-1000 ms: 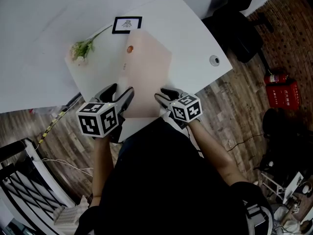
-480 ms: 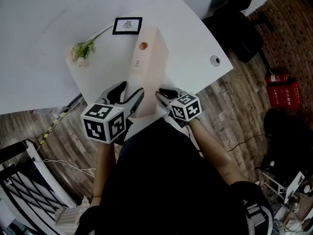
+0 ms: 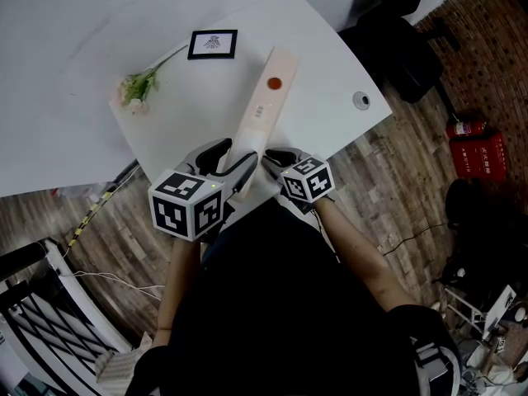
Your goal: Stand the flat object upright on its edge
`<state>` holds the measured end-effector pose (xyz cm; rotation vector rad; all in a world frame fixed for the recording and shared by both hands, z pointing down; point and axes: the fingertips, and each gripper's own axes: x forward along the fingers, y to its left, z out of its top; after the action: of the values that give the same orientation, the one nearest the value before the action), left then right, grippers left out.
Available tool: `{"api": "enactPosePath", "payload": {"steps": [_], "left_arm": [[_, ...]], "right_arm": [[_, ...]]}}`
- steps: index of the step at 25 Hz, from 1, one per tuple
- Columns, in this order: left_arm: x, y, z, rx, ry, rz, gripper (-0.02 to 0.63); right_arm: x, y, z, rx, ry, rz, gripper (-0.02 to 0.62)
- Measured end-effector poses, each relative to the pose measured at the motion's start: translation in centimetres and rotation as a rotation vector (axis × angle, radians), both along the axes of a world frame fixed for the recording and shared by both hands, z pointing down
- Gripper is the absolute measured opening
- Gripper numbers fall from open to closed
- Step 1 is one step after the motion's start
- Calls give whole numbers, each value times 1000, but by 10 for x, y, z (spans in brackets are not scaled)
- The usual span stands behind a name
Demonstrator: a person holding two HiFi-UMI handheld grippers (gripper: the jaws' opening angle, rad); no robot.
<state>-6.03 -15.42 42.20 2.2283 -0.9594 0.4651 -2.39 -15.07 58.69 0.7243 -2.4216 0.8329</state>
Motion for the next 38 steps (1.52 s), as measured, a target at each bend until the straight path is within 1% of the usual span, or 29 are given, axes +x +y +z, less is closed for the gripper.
{"api": "enactPosePath", "payload": {"steps": [5, 10, 15, 18, 32, 34, 35, 36, 37, 38], "left_arm": [[-3, -1, 0, 3, 6, 2, 247], [-6, 1, -1, 12, 10, 14, 247], [-8, 1, -5, 5, 61, -2, 247], [-12, -1, -7, 5, 79, -12, 247], [-29, -1, -17, 50, 91, -69, 247], [-29, -2, -23, 79, 95, -82, 247], [-30, -3, -28, 106, 93, -93, 245], [-33, -5, -34, 146, 85, -107, 228], [-37, -7, -41, 198, 70, -126, 177], [-41, -9, -49, 261, 47, -151, 113]], "right_arm": [[0, 0, 0, -2, 9, -2, 86], [6, 0, 0, -5, 5, 23, 87], [11, 1, -5, 0, 8, 34, 87], [12, 0, -7, 4, 8, 43, 87], [16, -3, -24, 49, -9, 70, 87], [20, -7, -34, 79, -11, 101, 86], [24, -11, -43, 105, -11, 129, 72], [28, -16, -53, 139, -9, 163, 61], [33, -22, -66, 183, -5, 202, 39], [39, -27, -83, 234, 1, 239, 27]]}}
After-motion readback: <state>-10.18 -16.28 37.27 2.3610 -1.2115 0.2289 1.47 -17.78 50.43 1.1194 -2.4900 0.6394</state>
